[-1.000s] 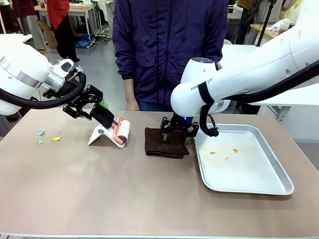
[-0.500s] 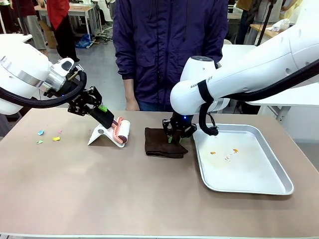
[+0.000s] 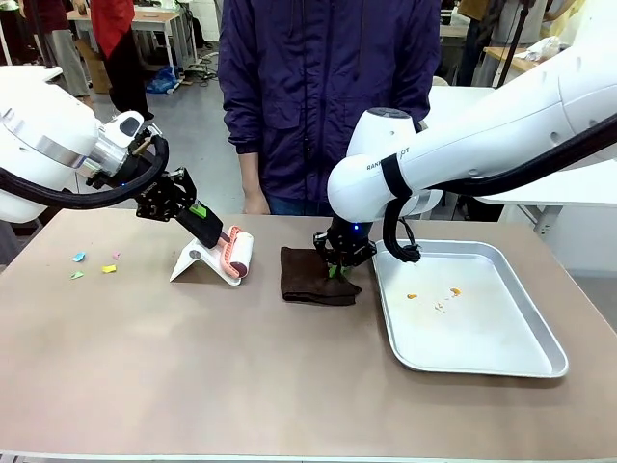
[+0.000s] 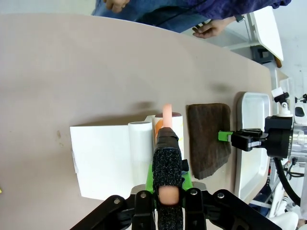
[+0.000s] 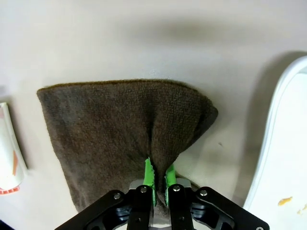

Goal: Clean the surface of the table.
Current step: Hold the Lint Roller with your left hand and the towel with your right hand.

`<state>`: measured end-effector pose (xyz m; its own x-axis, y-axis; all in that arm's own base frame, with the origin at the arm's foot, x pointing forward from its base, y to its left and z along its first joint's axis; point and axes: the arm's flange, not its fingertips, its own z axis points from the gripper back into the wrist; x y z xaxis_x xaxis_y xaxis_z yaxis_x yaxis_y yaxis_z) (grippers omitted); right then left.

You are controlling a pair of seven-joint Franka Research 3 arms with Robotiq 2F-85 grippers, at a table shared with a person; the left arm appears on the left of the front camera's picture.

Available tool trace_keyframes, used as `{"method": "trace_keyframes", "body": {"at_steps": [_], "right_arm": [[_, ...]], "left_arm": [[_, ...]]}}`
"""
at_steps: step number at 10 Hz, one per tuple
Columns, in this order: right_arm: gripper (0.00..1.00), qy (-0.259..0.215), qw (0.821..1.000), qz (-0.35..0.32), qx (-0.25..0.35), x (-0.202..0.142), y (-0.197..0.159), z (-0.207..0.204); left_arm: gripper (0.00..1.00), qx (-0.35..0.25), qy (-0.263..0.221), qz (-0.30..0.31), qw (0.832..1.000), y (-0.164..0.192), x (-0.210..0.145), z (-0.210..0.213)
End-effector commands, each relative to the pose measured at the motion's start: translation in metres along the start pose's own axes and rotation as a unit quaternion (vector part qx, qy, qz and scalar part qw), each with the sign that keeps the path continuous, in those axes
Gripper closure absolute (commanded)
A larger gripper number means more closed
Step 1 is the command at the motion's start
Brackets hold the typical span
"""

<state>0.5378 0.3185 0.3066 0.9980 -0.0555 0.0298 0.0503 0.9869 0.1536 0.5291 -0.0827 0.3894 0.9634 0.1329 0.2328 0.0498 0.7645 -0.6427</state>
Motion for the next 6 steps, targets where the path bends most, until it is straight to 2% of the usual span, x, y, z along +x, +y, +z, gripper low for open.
{"method": "trace_keyframes", "body": {"at_steps": [1, 2, 4, 5, 6], "right_arm": [[1.00, 0.007, 1.000, 0.004, 0.002, 0.004, -0.001, -0.003], [1.00, 0.006, 1.000, 0.006, 0.012, 0.004, -0.004, 0.001], [1.00, 0.008, 0.997, 0.024, 0.075, 0.001, -0.021, 0.023], [1.00, 0.005, 0.991, 0.036, 0.125, -0.002, -0.039, 0.043], [1.00, 0.009, 0.978, 0.062, 0.198, -0.009, -0.060, 0.067]], "left_arm": [[1.00, -0.013, -0.013, -0.008, 1.000, -0.001, 0.000, -0.002], [1.00, -0.016, -0.016, -0.008, 1.000, -0.002, -0.001, 0.002], [1.00, -0.046, -0.026, -0.013, 0.998, -0.007, -0.006, 0.020], [1.00, -0.065, -0.037, -0.012, 0.997, -0.009, -0.012, 0.035], [1.00, -0.086, -0.052, -0.005, 0.995, -0.012, -0.021, 0.056]]}}
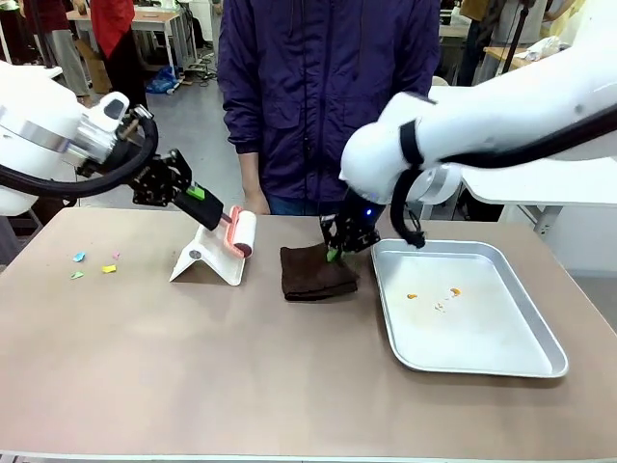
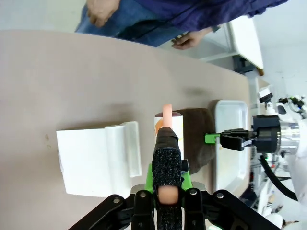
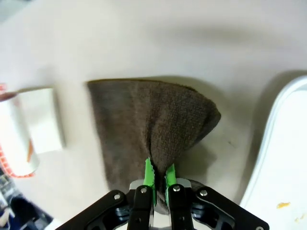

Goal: Clean the surface of the table.
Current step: Hold the Lint Roller with your left hand and the towel with your right hand.

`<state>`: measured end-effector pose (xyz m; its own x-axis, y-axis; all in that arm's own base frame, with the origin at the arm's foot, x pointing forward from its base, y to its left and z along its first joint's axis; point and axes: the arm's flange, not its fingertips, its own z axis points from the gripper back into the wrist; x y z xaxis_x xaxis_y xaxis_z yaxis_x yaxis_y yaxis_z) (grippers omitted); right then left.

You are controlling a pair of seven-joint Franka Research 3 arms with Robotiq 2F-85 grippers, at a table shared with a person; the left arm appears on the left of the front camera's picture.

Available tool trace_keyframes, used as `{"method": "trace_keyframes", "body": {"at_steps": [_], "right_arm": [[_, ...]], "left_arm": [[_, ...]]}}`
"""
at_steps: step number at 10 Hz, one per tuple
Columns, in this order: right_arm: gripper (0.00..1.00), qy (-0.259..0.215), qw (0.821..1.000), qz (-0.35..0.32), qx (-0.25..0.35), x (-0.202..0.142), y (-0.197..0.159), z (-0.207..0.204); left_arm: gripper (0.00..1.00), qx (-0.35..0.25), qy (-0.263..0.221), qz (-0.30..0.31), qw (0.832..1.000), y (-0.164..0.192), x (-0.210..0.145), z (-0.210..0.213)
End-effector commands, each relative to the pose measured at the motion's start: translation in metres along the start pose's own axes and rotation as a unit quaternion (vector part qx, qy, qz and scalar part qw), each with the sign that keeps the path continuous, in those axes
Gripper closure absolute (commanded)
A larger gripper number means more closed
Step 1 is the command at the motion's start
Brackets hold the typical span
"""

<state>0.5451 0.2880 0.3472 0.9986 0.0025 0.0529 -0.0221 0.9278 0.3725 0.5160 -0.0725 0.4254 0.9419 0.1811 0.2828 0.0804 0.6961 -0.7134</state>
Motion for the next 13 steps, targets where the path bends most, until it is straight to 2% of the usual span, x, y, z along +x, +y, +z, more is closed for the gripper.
{"method": "trace_keyframes", "body": {"at_steps": [1, 3, 4, 5, 6, 7, 8, 9, 10, 12, 13], "right_arm": [[1.00, 0.009, 0.988, 0.047, 0.147, -0.029, -0.044, 0.054], [1.00, -0.037, 0.955, 0.077, 0.285, -0.053, -0.076, 0.095], [1.00, -0.040, 0.933, 0.094, 0.345, -0.071, -0.092, 0.112], [1.00, -0.042, 0.912, 0.108, 0.393, -0.088, -0.110, 0.126], [1.00, -0.038, 0.895, 0.095, 0.433, -0.104, -0.134, 0.143], [1.00, -0.045, 0.882, 0.073, 0.463, -0.119, -0.164, 0.160], [1.00, -0.057, 0.860, 0.062, 0.503, -0.137, -0.198, 0.181], [1.00, -0.092, 0.840, 0.037, 0.534, -0.157, -0.236, 0.204], [1.00, -0.108, 0.837, 0.008, 0.537, -0.170, -0.262, 0.219], [1.00, -0.120, 0.824, -0.019, 0.554, -0.191, -0.311, 0.237], [1.00, -0.126, 0.816, -0.039, 0.562, -0.199, -0.343, 0.240]], "left_arm": [[1.00, -0.064, -0.018, 0.007, 0.998, 0.000, -0.025, 0.041], [1.00, -0.104, -0.022, 0.006, 0.994, 0.008, -0.047, 0.085], [1.00, -0.142, -0.001, -0.009, 0.990, 0.021, -0.064, 0.112], [1.00, -0.159, -0.011, 0.001, 0.987, 0.036, -0.077, 0.138], [1.00, -0.189, -0.004, 0.007, 0.982, 0.056, -0.093, 0.167], [1.00, -0.199, -0.030, 0.021, 0.979, 0.082, -0.106, 0.192], [1.00, -0.199, -0.050, 0.039, 0.978, 0.118, -0.114, 0.214], [1.00, -0.223, -0.069, 0.056, 0.971, 0.155, -0.125, 0.234], [1.00, -0.244, -0.074, 0.055, 0.965, 0.175, -0.138, 0.248], [1.00, -0.221, -0.096, 0.085, 0.967, 0.194, -0.155, 0.258], [1.00, -0.226, -0.101, 0.101, 0.963, 0.215, -0.165, 0.267]]}}
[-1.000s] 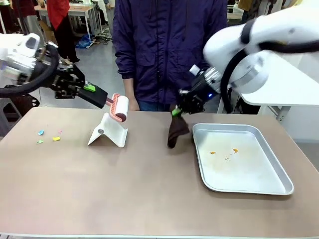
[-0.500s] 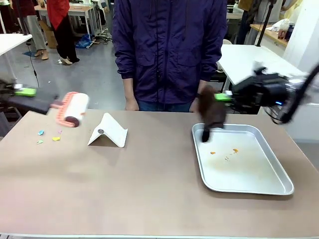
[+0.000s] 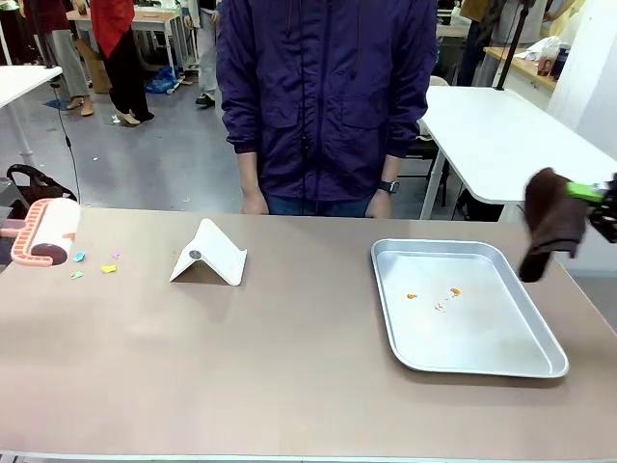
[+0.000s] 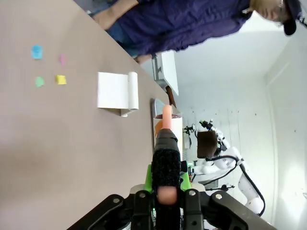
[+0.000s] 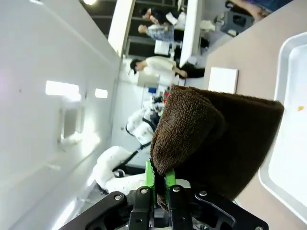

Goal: Clean the surface of the table.
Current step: Hold the Lint Roller with your left hand and the towel with your right hand.

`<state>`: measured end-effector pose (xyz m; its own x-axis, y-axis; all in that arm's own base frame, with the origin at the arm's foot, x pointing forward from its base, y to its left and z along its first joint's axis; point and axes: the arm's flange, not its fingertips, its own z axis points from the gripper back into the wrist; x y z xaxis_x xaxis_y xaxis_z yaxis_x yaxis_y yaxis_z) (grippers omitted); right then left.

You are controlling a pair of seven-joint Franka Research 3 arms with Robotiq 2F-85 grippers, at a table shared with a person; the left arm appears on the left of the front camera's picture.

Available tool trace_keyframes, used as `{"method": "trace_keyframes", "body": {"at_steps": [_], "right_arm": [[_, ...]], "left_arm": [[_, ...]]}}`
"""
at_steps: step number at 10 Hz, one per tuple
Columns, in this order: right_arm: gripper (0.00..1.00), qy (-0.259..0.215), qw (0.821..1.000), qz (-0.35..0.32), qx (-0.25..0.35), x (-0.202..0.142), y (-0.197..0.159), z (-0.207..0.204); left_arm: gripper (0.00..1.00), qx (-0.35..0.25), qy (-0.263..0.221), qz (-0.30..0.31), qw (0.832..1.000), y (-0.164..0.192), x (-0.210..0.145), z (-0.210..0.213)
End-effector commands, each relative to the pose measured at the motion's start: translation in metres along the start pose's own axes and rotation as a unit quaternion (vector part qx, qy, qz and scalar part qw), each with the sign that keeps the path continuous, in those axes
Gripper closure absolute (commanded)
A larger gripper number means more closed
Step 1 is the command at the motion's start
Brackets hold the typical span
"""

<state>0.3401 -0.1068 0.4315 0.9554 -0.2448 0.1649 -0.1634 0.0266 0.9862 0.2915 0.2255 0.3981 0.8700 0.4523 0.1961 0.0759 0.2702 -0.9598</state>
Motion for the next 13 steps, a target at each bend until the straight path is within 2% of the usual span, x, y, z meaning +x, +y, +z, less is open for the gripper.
{"method": "trace_keyframes", "body": {"at_steps": [1, 3, 6, 7, 13], "right_arm": [[1.00, 0.001, 0.999, -0.033, 0.030, 0.002, -0.012, 0.039], [1.00, -0.009, 0.997, -0.043, 0.062, -0.006, -0.039, 0.075], [1.00, -0.026, 0.995, -0.056, 0.079, -0.011, -0.058, 0.085], [1.00, -0.032, 0.995, -0.063, 0.066, -0.016, -0.054, 0.080], [1.00, -0.032, 0.995, -0.063, 0.066, -0.016, -0.054, 0.080]], "left_arm": [[1.00, 0.002, -0.020, 0.012, 1.000, 0.018, -0.001, 0.024], [1.00, -0.049, -0.065, 0.051, 0.995, 0.045, -0.006, 0.045], [1.00, -0.071, -0.097, 0.078, 0.990, 0.059, -0.008, 0.054], [1.00, -0.037, -0.074, 0.080, 0.993, 0.058, -0.017, 0.049], [1.00, -0.037, -0.074, 0.080, 0.993, 0.058, -0.017, 0.049]]}}
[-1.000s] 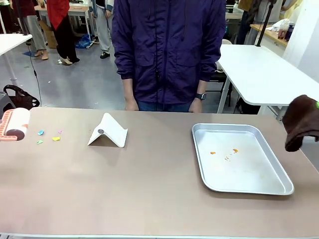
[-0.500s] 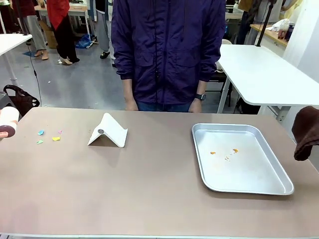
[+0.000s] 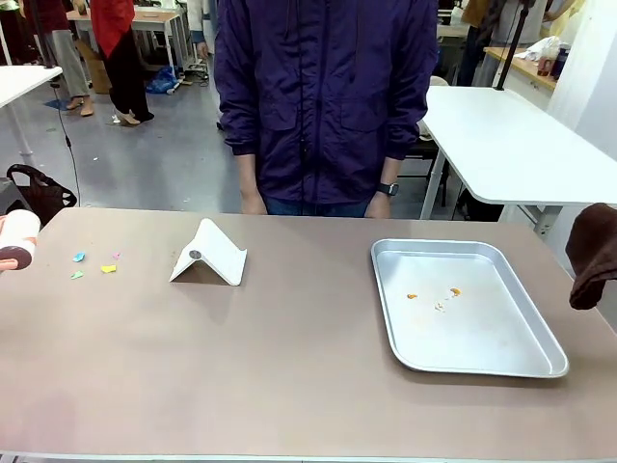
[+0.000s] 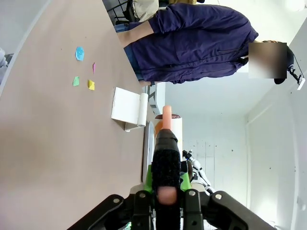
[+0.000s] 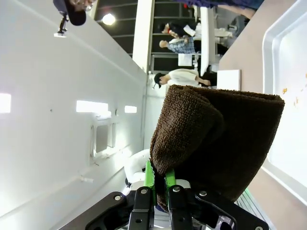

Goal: Clean the surface of the table.
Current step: If a person points to the right, clean the right side of the table with your right hand, and if they point to the left, clean the left side with your left hand.

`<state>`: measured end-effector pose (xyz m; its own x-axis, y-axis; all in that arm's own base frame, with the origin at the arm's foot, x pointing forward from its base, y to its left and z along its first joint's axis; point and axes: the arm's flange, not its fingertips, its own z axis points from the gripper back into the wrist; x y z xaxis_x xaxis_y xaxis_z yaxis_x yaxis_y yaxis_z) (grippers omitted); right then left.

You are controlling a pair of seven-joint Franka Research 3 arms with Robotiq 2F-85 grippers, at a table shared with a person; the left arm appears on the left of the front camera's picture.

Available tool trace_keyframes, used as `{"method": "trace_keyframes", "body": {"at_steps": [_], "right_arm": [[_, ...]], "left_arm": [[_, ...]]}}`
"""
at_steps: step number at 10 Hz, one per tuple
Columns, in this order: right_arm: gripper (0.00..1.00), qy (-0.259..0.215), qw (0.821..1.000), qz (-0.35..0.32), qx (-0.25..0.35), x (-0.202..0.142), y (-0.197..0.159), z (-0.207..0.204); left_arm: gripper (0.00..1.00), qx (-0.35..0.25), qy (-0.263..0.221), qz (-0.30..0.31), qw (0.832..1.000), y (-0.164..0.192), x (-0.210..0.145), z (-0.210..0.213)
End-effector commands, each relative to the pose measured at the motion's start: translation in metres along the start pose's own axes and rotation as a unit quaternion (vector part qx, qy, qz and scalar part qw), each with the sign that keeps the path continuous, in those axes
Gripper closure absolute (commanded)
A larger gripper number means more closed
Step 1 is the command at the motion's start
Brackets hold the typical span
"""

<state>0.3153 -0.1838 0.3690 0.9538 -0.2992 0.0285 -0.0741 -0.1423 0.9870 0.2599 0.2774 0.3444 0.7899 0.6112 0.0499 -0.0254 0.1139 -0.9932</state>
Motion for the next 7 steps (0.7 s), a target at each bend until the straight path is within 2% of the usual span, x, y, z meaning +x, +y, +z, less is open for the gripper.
{"method": "trace_keyframes", "body": {"at_steps": [1, 7], "right_arm": [[1.00, 0.000, 1.000, 0.003, -0.003, -0.0021, 0.0052, -0.0026], [1.00, 0.000, 1.000, 0.003, -0.003, -0.0021, 0.0052, -0.0026]], "left_arm": [[1.00, 0.002, 0.002, -0.007, 1.000, -0.0046, -0.0034, 0.0008], [1.00, 0.002, 0.002, -0.007, 1.000, -0.0046, -0.0034, 0.0008]]}}
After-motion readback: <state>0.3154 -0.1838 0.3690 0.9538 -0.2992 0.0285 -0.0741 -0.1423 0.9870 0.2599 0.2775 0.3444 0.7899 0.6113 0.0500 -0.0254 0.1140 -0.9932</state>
